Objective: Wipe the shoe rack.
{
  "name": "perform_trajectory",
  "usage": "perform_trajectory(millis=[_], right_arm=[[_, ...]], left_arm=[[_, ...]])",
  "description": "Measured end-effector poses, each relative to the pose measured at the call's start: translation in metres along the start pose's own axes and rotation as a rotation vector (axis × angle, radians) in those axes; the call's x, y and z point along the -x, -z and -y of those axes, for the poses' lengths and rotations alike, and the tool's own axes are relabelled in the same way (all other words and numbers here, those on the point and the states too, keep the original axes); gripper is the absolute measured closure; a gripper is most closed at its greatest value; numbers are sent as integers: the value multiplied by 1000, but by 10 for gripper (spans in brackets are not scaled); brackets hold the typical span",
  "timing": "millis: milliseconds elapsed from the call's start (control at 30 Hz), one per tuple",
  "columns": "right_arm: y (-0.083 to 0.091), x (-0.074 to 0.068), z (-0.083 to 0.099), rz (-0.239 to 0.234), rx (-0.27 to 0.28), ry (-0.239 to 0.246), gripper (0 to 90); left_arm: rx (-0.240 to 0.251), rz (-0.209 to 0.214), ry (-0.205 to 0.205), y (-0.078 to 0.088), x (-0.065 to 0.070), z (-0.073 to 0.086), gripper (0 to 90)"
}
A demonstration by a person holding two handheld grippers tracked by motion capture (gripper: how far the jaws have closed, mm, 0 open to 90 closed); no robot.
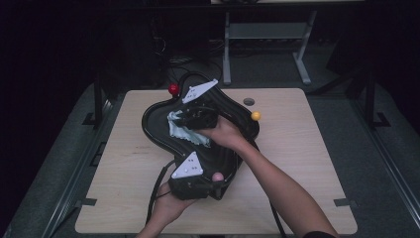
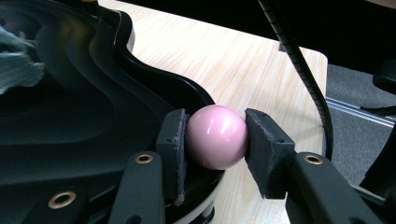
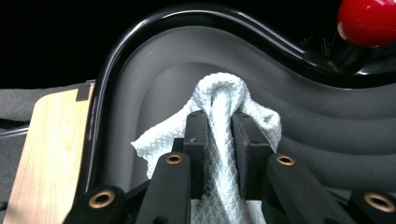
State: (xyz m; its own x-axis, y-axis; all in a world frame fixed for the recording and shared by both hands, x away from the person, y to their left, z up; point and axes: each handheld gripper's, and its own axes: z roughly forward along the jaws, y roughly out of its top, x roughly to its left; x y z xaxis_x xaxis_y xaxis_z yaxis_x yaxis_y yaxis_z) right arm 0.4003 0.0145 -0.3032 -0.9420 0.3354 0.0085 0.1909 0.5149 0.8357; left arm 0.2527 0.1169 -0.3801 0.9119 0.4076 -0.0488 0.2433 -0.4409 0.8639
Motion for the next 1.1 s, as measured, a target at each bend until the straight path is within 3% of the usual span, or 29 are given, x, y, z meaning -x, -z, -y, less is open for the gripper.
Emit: perform_trajectory(millis=[133,167,233,333,400,433,533,600,667,733,800,867,933,967,1100], right_arm=[[-10,-25,-9,-67,3,75,769],[-11,-26,-11,-66,6,87,770],[-12,-17,-15,-64,5,56,770],[-11,-2,-18,-4,17,13,771],[-14,-6,-21,-22,17,20,770],[-16,-12,-22,-54,20,23,770],[-21,-25,-26,-73,24,82,771],[-21,-17,-28,-74,28,50,771],[-19,-4,-30,-10,26,36,771],[-17,4,-32,11,20,7,771],[-20,-2,-33,-11,24,20,770],[-25,-15,-36,-67,29,39,771],[-28,-22,-38,-67,28,74,771],[-28,-19,-38,-75,33,64,772],[-21,8,-34,14,39,-6,773]], left_arm=[[-6,1,-4,0,0,0,604],[-5,0,-6,1,-1,0,604],[-6,-2,-8,1,-1,0,604],[-5,-1,-5,1,0,0,603],[-2,-2,-3,0,0,0,603],[-2,-3,-9,0,0,0,603],[-3,0,-8,1,0,0,604],[-1,0,-3,0,0,0,604],[-3,0,-4,0,0,0,604],[-3,-1,-6,0,0,0,603],[-4,-3,-7,0,0,0,603],[-2,-1,-11,0,-1,0,604],[-1,-1,-12,1,-1,0,604],[-3,-1,-11,1,-1,0,604],[4,3,0,1,-1,1,604]])
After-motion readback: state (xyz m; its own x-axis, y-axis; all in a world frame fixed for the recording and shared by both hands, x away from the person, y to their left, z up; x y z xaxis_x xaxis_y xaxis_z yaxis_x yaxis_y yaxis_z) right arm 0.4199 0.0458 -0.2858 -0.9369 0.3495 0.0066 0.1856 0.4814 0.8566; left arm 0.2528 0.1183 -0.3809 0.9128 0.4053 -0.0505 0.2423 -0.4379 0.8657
